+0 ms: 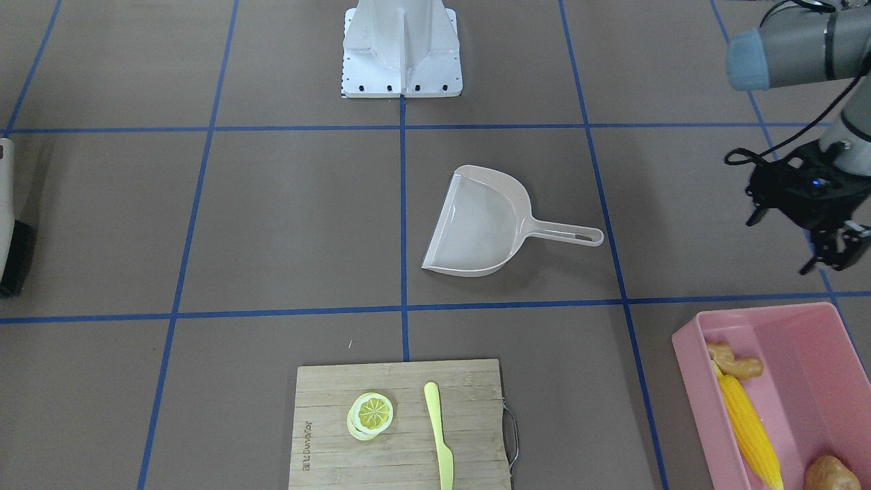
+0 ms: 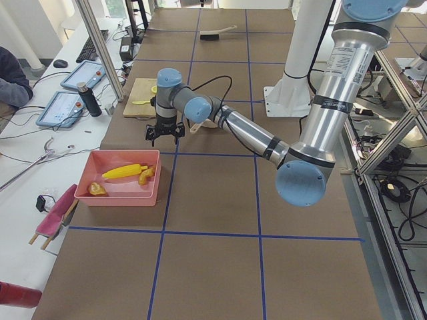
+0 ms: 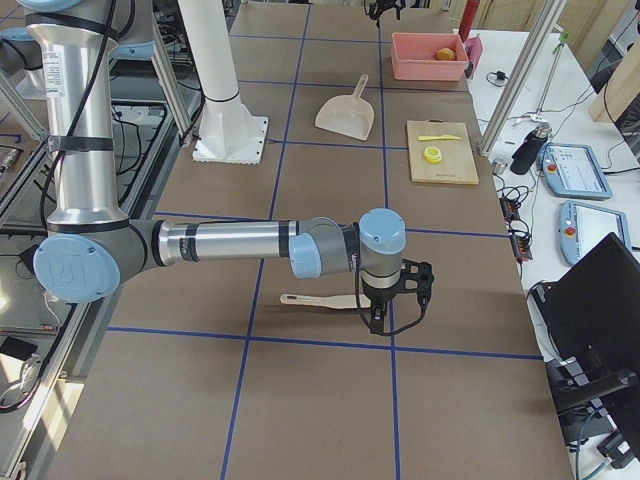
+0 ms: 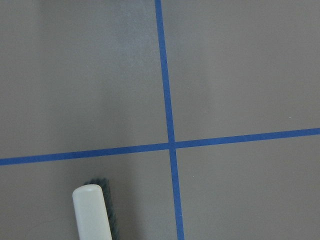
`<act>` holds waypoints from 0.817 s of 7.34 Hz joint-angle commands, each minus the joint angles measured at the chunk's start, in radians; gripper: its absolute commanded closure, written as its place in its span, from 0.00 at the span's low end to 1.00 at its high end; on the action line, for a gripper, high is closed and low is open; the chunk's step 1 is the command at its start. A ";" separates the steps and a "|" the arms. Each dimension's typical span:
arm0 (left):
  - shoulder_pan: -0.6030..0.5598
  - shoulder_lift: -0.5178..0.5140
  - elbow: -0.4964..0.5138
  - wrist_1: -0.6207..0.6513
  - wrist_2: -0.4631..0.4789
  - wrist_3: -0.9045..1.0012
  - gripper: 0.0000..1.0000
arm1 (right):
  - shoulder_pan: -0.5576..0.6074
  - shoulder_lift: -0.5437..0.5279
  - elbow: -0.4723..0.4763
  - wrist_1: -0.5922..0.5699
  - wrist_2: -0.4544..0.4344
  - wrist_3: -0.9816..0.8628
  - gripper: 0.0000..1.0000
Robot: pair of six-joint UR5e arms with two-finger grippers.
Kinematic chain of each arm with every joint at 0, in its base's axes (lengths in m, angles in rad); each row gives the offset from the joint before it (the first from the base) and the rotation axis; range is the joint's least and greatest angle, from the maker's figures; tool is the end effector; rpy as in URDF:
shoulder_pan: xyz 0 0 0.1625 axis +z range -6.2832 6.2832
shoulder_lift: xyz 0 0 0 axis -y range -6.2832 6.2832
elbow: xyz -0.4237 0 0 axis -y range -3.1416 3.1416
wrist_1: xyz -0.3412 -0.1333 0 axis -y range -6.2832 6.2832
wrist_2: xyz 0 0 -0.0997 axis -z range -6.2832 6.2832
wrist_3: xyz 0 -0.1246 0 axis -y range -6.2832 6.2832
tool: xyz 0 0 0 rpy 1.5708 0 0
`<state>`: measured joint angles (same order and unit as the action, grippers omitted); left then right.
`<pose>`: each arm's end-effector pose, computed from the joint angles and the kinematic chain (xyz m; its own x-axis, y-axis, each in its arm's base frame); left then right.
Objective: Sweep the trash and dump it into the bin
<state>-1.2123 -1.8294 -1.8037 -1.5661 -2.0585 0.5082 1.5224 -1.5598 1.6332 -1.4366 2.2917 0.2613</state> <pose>0.1224 -0.5402 0.4617 0.5046 0.8529 -0.1342 -0.6360 0.4723 0.6102 0.0287 -0.4637 0.6322 0.7307 0.0861 0.6772 -0.1464 0.9887 0.0323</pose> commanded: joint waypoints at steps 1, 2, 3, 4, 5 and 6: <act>-0.143 0.042 0.026 0.113 -0.065 -0.301 0.01 | -0.002 0.010 -0.003 -0.002 0.000 -0.042 0.00; -0.201 0.042 0.071 0.136 -0.239 -0.321 0.01 | -0.004 0.013 -0.003 -0.001 0.000 -0.037 0.00; -0.229 0.047 0.122 0.167 -0.329 -0.382 0.01 | -0.005 0.014 -0.003 -0.001 0.000 -0.037 0.00; -0.233 0.062 0.127 0.172 -0.336 -0.431 0.01 | -0.008 0.014 -0.004 -0.001 -0.001 -0.036 0.00; -0.265 0.109 0.126 0.175 -0.336 -0.430 0.01 | -0.017 0.014 -0.006 0.004 -0.003 -0.034 0.00; -0.314 0.161 0.130 0.164 -0.336 -0.435 0.01 | -0.045 0.012 -0.006 0.007 -0.008 -0.036 0.00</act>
<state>-1.4747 -1.7258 -1.6803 -1.3975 -2.3867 0.0871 1.5023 -1.5466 1.6283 -1.4336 2.2884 0.2259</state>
